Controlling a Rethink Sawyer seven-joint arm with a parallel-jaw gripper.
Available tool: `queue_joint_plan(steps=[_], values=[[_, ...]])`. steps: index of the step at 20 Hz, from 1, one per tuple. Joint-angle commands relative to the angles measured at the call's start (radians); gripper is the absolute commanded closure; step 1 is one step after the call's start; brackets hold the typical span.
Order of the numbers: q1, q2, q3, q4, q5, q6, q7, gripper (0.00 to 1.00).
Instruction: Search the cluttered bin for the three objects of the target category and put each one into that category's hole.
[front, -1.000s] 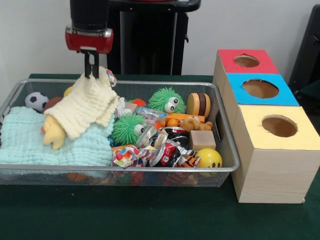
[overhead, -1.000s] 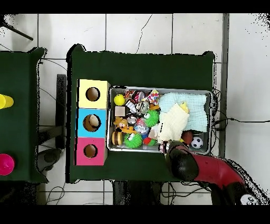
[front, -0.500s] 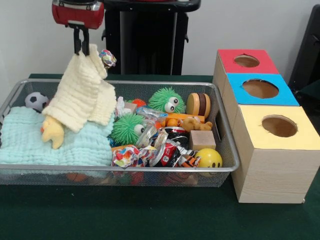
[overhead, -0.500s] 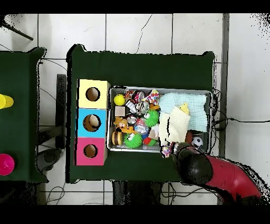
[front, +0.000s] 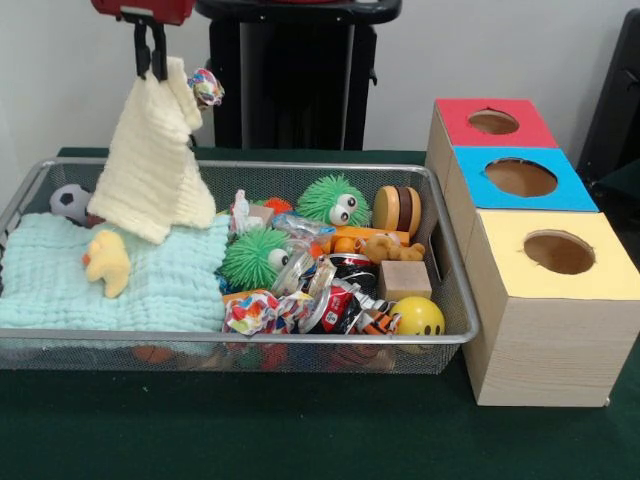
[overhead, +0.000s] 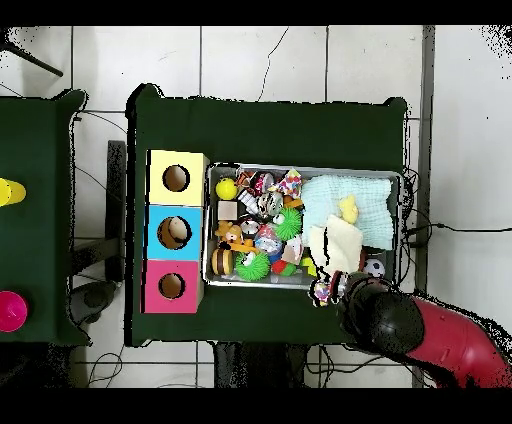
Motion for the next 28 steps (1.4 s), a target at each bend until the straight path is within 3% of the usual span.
queue_joint_plan(steps=[1, 28], values=[[-0.028, -0.062, 0.098, 0.035, 0.047, 0.169, -0.120, 1.00], [-0.038, -0.052, 0.114, -0.002, 0.026, 0.259, -0.099, 1.00]])
